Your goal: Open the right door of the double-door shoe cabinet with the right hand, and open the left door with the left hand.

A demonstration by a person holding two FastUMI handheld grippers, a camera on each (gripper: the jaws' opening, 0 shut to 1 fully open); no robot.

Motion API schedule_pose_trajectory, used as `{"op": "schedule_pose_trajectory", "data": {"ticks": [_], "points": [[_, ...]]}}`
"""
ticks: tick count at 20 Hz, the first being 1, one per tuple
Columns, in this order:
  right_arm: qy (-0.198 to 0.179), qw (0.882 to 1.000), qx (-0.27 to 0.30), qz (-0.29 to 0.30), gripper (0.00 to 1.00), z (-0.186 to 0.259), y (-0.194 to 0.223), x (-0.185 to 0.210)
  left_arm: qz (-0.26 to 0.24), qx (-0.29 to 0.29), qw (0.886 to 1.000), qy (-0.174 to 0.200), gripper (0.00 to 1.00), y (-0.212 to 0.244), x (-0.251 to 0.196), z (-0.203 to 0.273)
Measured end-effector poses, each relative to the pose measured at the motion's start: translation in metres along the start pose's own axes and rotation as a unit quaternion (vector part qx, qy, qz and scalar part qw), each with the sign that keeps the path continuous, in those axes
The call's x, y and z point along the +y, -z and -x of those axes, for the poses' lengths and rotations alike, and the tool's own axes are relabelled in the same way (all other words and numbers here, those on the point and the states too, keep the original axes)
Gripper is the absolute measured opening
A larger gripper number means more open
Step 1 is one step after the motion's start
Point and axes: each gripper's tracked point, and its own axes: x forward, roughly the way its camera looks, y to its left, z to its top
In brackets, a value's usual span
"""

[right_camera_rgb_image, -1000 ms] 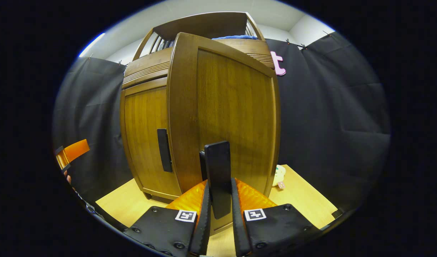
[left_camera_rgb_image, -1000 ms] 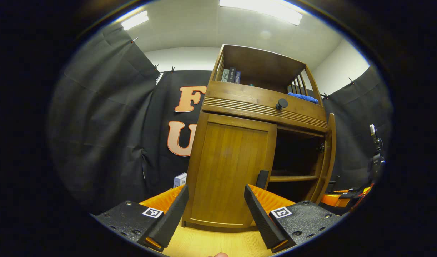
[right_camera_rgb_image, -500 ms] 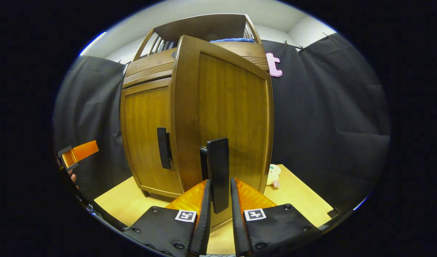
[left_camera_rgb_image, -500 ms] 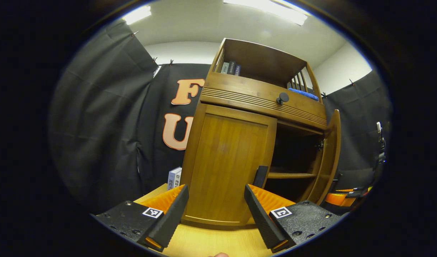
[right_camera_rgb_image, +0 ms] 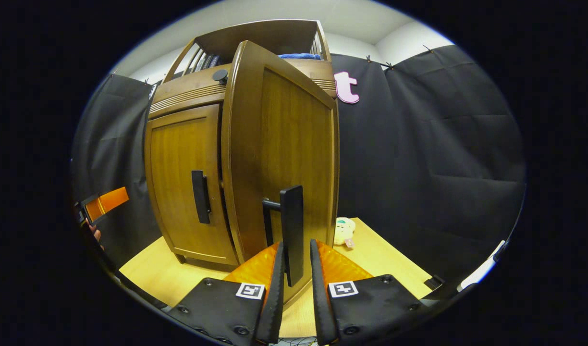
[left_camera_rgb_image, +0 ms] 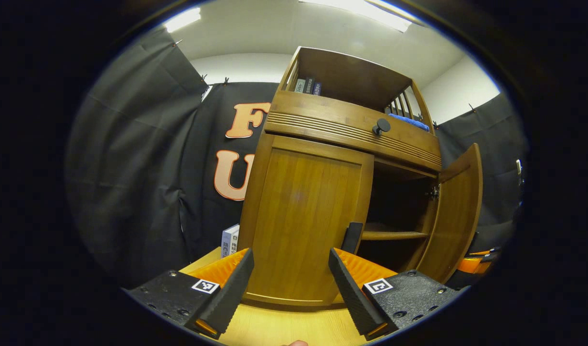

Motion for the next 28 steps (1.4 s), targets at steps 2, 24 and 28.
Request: {"op": "schedule_pose_trajectory", "data": {"ticks": [2, 24, 28], "points": [[-0.002, 1.0, 0.0, 0.009, 0.35, 0.003, 0.0, -0.007, 0.008, -0.008, 1.0, -0.004, 0.95, -0.001, -0.004, -0.001], [-0.047, 0.998, -0.018, -0.026, 0.11, 0.003, 0.004, -0.134, -0.039, -0.045, 0.998, -0.038, 0.91, 0.002, -0.096, 0.022], [-0.077, 0.997, -0.018, -0.022, 0.11, 0.0, 0.003, -0.151, -0.052, -0.054, 0.996, -0.046, 0.91, -0.004, -0.097, 0.033]]}}
